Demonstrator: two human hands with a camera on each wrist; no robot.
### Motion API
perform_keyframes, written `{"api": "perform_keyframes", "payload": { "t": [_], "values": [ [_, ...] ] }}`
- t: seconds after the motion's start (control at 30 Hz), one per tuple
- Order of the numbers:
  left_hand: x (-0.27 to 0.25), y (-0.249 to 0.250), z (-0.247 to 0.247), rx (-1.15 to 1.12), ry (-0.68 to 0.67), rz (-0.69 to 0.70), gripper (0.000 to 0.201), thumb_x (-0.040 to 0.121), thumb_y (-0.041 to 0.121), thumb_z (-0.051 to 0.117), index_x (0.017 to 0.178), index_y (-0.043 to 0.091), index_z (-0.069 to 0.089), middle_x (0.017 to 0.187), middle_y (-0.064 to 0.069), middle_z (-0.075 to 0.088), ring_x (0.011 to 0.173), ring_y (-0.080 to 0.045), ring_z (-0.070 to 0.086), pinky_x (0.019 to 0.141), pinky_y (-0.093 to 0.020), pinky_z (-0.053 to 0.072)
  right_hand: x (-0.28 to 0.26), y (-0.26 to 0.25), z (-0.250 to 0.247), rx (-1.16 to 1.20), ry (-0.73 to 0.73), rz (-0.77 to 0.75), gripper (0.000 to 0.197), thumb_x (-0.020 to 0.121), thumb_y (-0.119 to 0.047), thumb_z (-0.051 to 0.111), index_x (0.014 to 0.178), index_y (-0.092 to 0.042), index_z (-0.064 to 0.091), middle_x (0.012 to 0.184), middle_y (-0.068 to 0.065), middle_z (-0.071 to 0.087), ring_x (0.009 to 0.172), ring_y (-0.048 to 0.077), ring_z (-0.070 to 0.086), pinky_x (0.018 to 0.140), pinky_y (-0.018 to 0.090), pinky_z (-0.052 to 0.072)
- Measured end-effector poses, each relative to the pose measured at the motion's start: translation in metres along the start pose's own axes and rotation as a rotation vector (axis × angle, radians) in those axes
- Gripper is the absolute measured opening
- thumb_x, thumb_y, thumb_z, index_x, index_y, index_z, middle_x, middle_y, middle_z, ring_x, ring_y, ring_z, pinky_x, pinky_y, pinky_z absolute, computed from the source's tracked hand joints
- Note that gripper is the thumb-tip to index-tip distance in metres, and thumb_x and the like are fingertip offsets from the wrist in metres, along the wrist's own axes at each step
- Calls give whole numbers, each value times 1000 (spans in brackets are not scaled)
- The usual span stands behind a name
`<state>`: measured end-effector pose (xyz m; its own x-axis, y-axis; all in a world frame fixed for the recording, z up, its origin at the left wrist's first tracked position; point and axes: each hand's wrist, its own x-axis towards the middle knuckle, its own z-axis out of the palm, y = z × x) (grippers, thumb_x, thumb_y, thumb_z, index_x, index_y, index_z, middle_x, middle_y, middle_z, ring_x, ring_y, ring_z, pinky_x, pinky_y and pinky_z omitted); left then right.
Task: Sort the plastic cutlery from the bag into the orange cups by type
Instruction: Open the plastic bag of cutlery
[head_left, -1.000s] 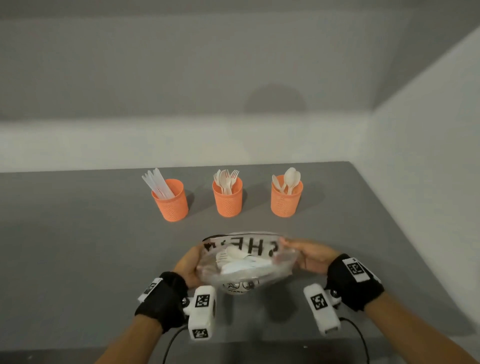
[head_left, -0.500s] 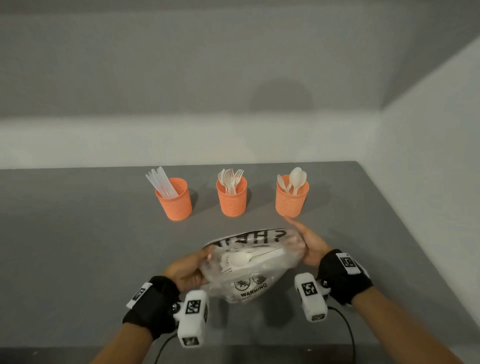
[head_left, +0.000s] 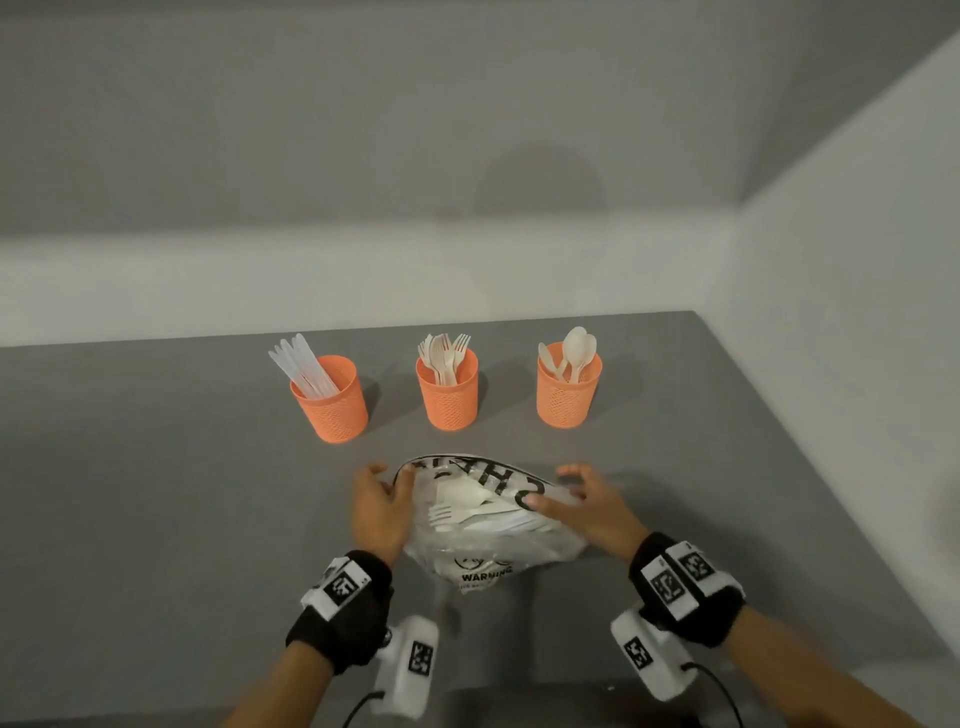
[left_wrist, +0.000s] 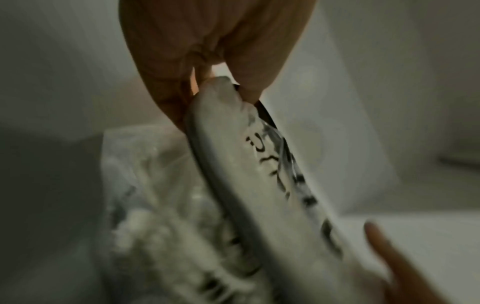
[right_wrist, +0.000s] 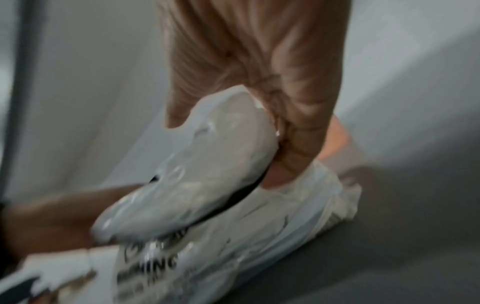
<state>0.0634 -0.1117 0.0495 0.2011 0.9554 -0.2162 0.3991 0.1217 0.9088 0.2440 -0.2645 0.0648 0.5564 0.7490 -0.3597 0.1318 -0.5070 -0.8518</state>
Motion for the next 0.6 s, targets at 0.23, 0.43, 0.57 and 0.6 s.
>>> {"api": "perform_keyframes", "payload": {
  "t": [0.23,0.43,0.57,0.6],
  "values": [
    [-21,-16,1,551,-129,189,35,94,33,48,107,2,52,104,-17,60,100,-36,58,78,-33,41,-2,7,18,-439,84,-205,42,96,-35,47,60,-13,47,62,-2,45,64,15,44,61,21,30],
    [3,-9,-1,231,-20,278,42,97,17,42,56,14,37,55,-3,43,63,-23,42,59,-30,28,36,1,14,141,289,-202,54,97,-35,43,47,-16,38,46,-1,38,48,15,38,60,28,35],
    [12,4,2,116,36,366,34,97,16,43,66,3,48,59,-9,49,59,-21,41,57,-31,31,44,-1,10,277,310,-270,53,98,-34,41,47,-17,38,41,-6,42,43,8,40,57,20,38],
    [15,3,1,138,23,382,32,96,15,45,68,3,50,60,-9,50,60,-22,43,57,-30,30,46,4,10,247,301,-262,53,97,-36,41,47,-17,38,43,-5,41,45,11,39,59,24,39]
  ]
}}
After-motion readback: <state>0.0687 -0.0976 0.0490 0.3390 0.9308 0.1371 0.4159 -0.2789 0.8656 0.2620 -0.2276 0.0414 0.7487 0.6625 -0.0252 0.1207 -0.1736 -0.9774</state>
